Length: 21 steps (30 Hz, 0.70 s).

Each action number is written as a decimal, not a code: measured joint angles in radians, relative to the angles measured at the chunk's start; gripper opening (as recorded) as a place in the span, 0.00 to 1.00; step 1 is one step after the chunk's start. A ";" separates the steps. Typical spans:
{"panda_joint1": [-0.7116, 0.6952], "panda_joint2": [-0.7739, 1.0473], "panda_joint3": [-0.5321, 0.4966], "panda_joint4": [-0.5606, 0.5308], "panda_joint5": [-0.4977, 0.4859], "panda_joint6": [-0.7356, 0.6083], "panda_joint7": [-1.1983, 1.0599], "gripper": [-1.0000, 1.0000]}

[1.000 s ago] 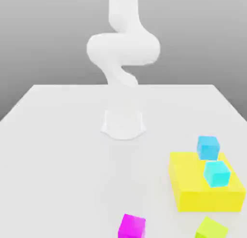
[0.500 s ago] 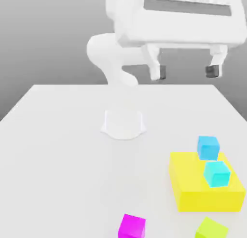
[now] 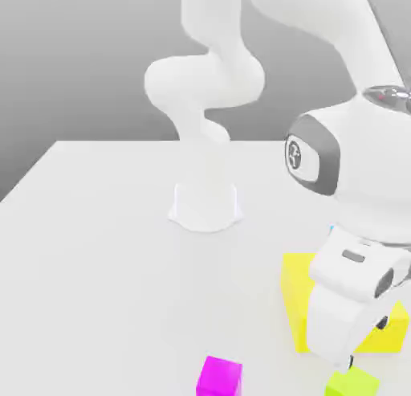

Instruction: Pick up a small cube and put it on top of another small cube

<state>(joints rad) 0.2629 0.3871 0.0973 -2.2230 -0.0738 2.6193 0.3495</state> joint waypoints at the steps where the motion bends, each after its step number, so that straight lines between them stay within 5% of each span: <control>1: 0.005 0.036 -0.003 0.006 -0.007 0.024 0.001 0.50; 3: 0.014 0.109 -0.013 0.020 -0.020 0.078 0.007 0.50; 4: 0.018 0.139 -0.018 0.026 -0.024 0.101 0.010 0.00; 11: 0.019 0.143 -0.018 0.027 -0.024 0.104 0.010 0.00; 21: -0.114 -0.149 -0.083 -0.113 0.039 -0.047 -0.071 0.00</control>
<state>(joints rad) 0.1491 0.2377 0.0142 -2.3359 -0.0347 2.5719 0.2785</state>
